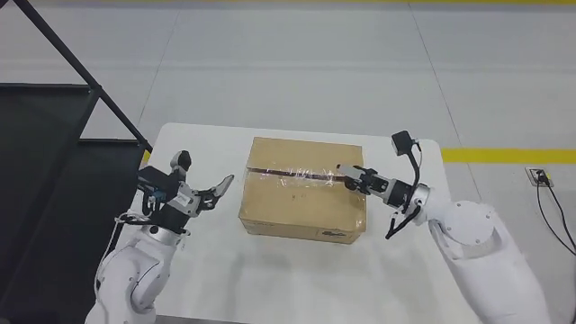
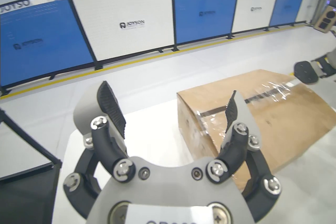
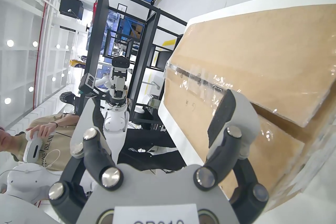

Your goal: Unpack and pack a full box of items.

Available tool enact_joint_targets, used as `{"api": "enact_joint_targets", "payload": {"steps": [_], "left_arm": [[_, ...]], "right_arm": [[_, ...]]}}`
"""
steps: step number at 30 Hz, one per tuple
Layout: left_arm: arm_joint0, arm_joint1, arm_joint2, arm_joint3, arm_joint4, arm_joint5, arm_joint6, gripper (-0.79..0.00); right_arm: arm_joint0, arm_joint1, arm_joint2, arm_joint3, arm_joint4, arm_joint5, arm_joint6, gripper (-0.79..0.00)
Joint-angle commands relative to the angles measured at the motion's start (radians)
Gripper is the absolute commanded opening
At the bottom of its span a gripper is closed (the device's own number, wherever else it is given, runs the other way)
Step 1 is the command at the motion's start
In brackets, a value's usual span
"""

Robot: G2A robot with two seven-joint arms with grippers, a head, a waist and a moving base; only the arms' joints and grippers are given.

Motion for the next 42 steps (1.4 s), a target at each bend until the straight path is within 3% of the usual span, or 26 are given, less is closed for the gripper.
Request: {"api": "enact_joint_targets", "payload": {"steps": [1,5,12,18,31,42], "left_arm": [[-0.013,0.003,-0.004,-0.004,-0.050,-0.035,-0.034,0.000],[-0.013,0.005,-0.024,-0.020,-0.105,-0.013,-0.044,0.000],[-0.011,0.005,-0.024,-0.021,-0.104,-0.009,-0.044,0.000],[0.011,0.008,-0.004,-0.029,-0.074,0.038,-0.025,0.000],[0.012,0.018,-0.002,-0.024,-0.097,0.072,0.003,0.000],[0.012,0.028,-0.019,-0.023,-0.115,0.078,0.006,0.000]], "right_arm": [[-0.012,0.001,0.005,-0.010,-0.003,0.001,-0.016,0.000],[-0.052,0.000,0.045,-0.036,0.025,0.048,-0.135,0.000],[-0.055,0.000,0.042,-0.040,0.024,0.045,-0.133,0.000],[-0.065,0.008,-0.007,-0.102,-0.063,-0.010,0.040,0.000],[-0.015,-0.016,-0.123,-0.055,-0.062,0.091,-0.004,0.000],[0.014,-0.031,-0.159,-0.023,-0.083,0.106,-0.087,0.000]]}}
